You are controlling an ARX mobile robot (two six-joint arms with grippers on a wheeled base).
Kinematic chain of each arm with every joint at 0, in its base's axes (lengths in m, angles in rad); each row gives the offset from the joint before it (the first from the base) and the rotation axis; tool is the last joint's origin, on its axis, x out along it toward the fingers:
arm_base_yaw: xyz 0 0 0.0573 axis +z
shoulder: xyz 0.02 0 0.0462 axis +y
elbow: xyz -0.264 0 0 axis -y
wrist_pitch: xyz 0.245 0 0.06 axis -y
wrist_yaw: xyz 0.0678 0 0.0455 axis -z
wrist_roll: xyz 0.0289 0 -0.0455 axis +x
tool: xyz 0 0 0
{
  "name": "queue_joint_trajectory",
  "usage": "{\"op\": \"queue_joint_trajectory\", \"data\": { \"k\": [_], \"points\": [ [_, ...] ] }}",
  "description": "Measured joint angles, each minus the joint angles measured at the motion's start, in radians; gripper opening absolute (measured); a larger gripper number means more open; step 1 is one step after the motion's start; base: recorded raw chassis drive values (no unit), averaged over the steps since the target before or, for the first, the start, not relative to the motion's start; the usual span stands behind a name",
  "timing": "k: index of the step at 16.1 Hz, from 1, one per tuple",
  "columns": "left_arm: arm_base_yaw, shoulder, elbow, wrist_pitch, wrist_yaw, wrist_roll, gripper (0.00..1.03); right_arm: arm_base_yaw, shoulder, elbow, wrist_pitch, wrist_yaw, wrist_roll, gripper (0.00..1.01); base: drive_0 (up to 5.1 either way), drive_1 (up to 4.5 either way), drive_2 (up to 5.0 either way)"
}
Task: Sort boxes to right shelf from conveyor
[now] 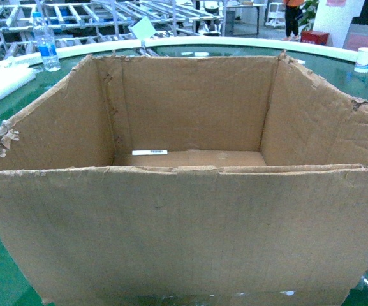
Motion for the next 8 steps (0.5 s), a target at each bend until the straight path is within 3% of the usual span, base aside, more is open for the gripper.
{"op": "queue_joint_trajectory", "data": {
  "k": [2,3,4,5,7,8],
  "points": [
    [0.000,0.000,0.000,0.000,0.000,0.000,0.98,0.000,0.000,0.000,0.001,0.000,0.000,0.98,0.0,0.00,0.0],
    [-0.013,0.037,0.001,0.074,-0.007,0.000,0.98,0.008,0.050,0.003,0.077,0.000,0.000,0.98,0.0,0.00,0.0],
    [-0.049,0.184,0.022,0.171,-0.018,-0.002,0.98,0.055,0.204,0.048,0.124,0.005,0.008,0.98,0.0,0.00,0.0],
    [-0.128,0.378,0.079,0.291,-0.081,-0.021,0.98,0.173,0.383,0.145,0.204,0.079,0.008,0.98,0.0,0.00,0.0],
    [-0.177,0.618,0.185,0.351,-0.117,-0.035,0.98,0.249,0.529,0.240,0.162,0.107,0.003,0.98,0.0,0.00,0.0],
    [-0.180,0.634,0.184,0.337,-0.114,-0.040,0.98,0.249,0.526,0.243,0.162,0.111,0.003,0.98,0.0,0.00,0.0]
  ]
}}
